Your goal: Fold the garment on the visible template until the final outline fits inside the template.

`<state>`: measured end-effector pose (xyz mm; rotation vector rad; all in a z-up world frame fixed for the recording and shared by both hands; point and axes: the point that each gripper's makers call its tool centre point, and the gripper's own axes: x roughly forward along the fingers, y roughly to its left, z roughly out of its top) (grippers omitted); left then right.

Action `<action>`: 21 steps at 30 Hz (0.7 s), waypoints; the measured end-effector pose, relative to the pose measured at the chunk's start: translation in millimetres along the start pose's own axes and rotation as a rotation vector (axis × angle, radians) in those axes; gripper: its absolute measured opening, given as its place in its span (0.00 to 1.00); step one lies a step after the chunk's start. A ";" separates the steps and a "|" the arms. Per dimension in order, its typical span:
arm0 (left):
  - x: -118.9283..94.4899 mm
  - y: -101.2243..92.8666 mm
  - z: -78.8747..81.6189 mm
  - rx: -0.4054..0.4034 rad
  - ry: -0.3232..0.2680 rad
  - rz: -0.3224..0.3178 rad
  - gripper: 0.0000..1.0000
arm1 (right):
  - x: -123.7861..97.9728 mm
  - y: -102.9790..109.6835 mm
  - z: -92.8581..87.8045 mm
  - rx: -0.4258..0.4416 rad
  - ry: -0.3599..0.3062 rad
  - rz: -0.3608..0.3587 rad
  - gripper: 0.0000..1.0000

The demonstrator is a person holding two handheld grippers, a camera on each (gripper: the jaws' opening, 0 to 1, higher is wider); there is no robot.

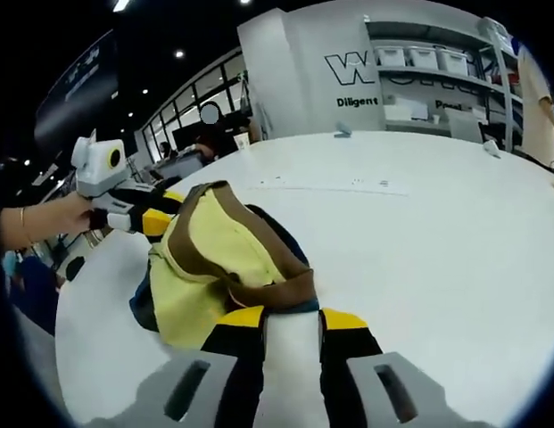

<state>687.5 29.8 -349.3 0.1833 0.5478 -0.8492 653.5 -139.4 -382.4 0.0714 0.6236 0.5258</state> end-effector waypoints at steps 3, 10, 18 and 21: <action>-2.9 -1.5 -0.6 -0.018 -0.011 0.019 0.09 | 2.7 4.0 -1.8 0.006 0.009 0.012 0.00; -14.1 0.5 -3.2 -0.080 -0.039 0.036 0.00 | 4.3 3.6 2.5 0.035 -0.026 0.002 0.00; -43.3 -4.5 23.0 -0.057 -0.121 0.085 0.00 | -2.8 -1.2 13.3 0.054 -0.066 -0.014 0.00; -53.9 -0.7 25.5 -0.048 -0.143 0.090 0.00 | -6.3 2.7 15.3 0.053 -0.069 -0.002 0.00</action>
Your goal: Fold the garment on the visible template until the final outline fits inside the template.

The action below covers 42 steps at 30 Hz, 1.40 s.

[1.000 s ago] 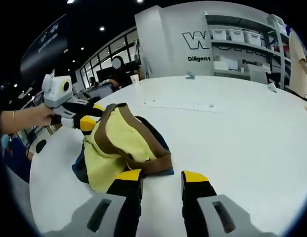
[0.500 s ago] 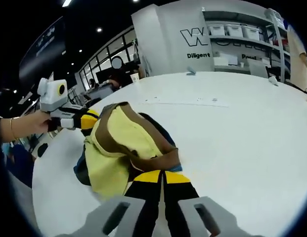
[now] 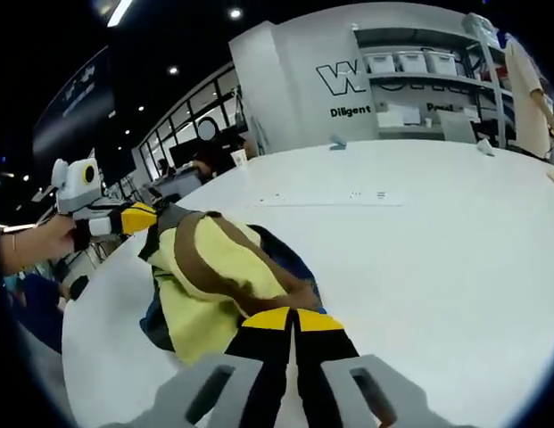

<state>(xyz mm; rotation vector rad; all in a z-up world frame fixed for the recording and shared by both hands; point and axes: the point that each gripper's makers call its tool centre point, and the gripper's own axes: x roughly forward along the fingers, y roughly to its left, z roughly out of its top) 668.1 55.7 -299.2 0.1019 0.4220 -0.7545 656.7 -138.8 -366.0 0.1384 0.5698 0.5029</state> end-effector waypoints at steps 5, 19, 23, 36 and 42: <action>-23.5 -16.6 6.1 0.046 -0.001 -0.024 0.00 | 2.5 3.5 1.0 -0.026 0.002 0.004 0.10; -83.6 -47.7 -19.6 0.105 0.049 -0.063 0.00 | 12.7 35.4 15.2 -0.065 -0.001 0.062 0.18; -90.8 -64.0 -31.1 0.142 0.077 -0.123 0.00 | 11.1 44.8 19.4 -0.061 -0.004 0.078 0.17; -92.5 -87.5 -99.2 0.258 0.282 -0.184 0.00 | 17.8 61.7 25.9 -0.065 -0.015 0.107 0.15; -98.6 -84.8 -124.9 0.285 0.382 -0.187 0.00 | 20.4 66.2 23.6 -0.069 -0.008 0.117 0.15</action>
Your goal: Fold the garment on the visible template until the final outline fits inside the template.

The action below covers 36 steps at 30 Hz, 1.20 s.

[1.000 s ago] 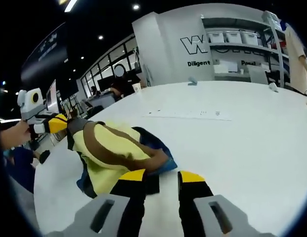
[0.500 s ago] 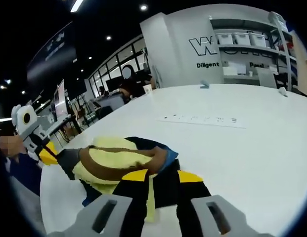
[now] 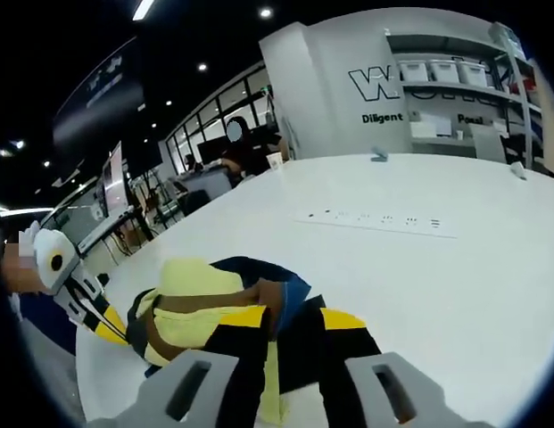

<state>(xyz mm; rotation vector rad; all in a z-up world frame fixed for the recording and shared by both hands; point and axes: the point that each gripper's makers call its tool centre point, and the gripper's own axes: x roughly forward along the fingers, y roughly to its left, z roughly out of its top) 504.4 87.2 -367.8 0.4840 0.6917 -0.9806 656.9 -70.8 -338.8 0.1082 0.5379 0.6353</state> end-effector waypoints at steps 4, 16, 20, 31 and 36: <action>2.2 2.1 -10.6 -0.012 0.018 -0.001 0.00 | 0.1 3.9 1.6 -0.004 0.011 0.008 0.15; -3.2 9.6 -23.1 -0.170 -0.033 0.074 0.00 | 9.7 27.9 -12.8 0.003 0.045 0.059 0.00; -6.8 21.9 -27.1 -0.268 -0.080 0.158 0.00 | 7.9 26.3 -10.4 0.020 0.034 0.063 0.00; -34.9 52.7 -12.0 -0.452 -0.231 0.315 0.00 | -18.3 39.7 21.4 0.105 -0.084 0.075 0.00; -57.6 71.3 10.0 -0.472 -0.314 0.389 0.00 | -34.6 57.8 48.2 0.183 -0.186 0.102 0.00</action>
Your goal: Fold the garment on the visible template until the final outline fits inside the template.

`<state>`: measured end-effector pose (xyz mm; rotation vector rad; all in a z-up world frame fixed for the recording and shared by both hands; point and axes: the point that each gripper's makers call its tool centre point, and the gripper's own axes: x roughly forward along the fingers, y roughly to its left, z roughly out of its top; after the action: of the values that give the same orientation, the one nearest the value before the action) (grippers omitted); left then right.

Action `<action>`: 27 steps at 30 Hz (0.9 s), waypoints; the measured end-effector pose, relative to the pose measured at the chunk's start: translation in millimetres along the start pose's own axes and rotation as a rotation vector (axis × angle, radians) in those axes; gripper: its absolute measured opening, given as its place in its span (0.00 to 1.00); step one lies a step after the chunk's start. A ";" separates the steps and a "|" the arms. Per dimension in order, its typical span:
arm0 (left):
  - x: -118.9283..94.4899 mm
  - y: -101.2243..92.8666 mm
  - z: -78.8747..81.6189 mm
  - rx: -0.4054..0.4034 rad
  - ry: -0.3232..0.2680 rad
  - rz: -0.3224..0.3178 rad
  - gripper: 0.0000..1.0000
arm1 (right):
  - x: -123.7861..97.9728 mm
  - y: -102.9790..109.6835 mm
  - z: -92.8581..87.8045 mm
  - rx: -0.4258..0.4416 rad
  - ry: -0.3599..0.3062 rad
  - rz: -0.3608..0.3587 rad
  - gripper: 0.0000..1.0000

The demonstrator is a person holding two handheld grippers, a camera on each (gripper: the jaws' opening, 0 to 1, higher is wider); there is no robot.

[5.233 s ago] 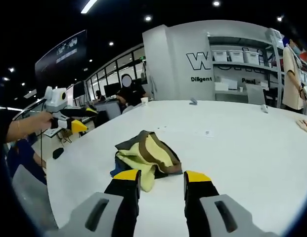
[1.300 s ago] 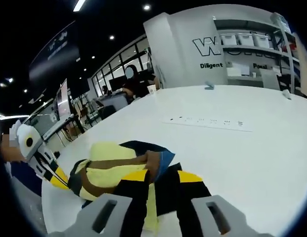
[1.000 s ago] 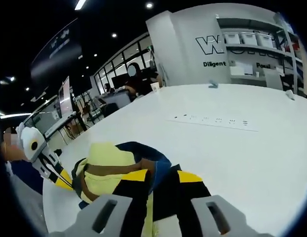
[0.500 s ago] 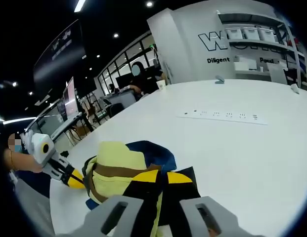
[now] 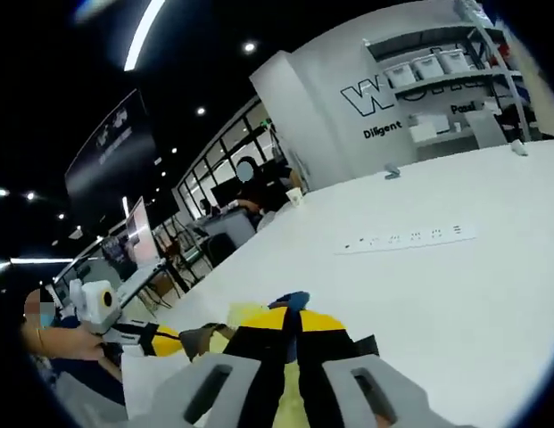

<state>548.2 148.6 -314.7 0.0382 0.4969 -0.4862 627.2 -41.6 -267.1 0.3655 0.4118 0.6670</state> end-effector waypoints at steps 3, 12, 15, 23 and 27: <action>-8.7 5.2 17.9 -0.022 -0.034 0.020 0.00 | -5.7 8.0 11.0 -0.008 -0.023 0.012 0.00; -33.9 13.3 85.5 0.001 -0.175 0.057 0.00 | -33.2 41.3 74.0 -0.054 -0.184 0.041 0.00; -44.2 7.7 110.2 0.028 -0.228 0.059 0.00 | -43.7 51.0 91.2 -0.071 -0.227 0.047 0.00; -66.9 -8.7 163.2 0.108 -0.336 0.065 0.00 | -81.3 79.9 140.3 -0.207 -0.415 0.032 0.00; -78.4 -18.7 187.1 0.238 -0.364 0.094 0.00 | -95.9 90.4 155.5 -0.217 -0.452 0.038 0.00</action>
<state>563.4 138.1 -111.9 0.1968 0.0789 -0.4455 586.5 -68.8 -69.2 0.3063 -0.0978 0.6374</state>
